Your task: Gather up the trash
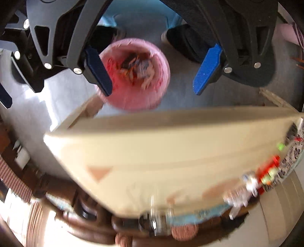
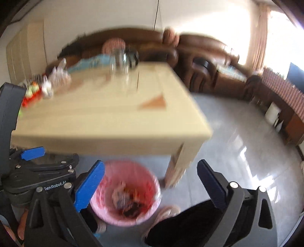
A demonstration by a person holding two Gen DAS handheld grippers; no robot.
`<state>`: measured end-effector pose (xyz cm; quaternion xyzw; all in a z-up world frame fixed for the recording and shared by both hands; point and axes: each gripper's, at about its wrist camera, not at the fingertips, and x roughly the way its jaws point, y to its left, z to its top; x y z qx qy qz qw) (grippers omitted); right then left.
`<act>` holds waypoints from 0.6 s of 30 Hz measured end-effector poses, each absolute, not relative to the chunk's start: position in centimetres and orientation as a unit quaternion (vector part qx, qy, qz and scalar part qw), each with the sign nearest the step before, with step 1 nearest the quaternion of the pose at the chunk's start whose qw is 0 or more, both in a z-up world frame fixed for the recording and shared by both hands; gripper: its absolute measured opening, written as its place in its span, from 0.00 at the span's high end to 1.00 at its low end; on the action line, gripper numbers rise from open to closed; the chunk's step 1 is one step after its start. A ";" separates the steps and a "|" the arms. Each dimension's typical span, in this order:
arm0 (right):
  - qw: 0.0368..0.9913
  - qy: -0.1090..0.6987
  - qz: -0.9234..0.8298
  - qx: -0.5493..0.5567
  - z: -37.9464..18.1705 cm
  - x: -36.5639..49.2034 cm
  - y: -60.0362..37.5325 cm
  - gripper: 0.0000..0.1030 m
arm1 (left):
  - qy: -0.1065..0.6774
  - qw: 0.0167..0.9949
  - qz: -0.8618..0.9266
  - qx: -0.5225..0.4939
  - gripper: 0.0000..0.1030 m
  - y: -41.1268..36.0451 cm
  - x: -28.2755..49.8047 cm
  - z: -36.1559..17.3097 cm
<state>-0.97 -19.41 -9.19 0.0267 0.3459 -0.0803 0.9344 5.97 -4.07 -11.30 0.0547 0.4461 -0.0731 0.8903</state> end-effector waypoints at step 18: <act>0.977 0.182 -0.108 0.016 3.8 -10.2 -18.2 0.07 | 0.283 0.958 -0.034 0.026 0.06 -2.4 -2.1 2.1</act>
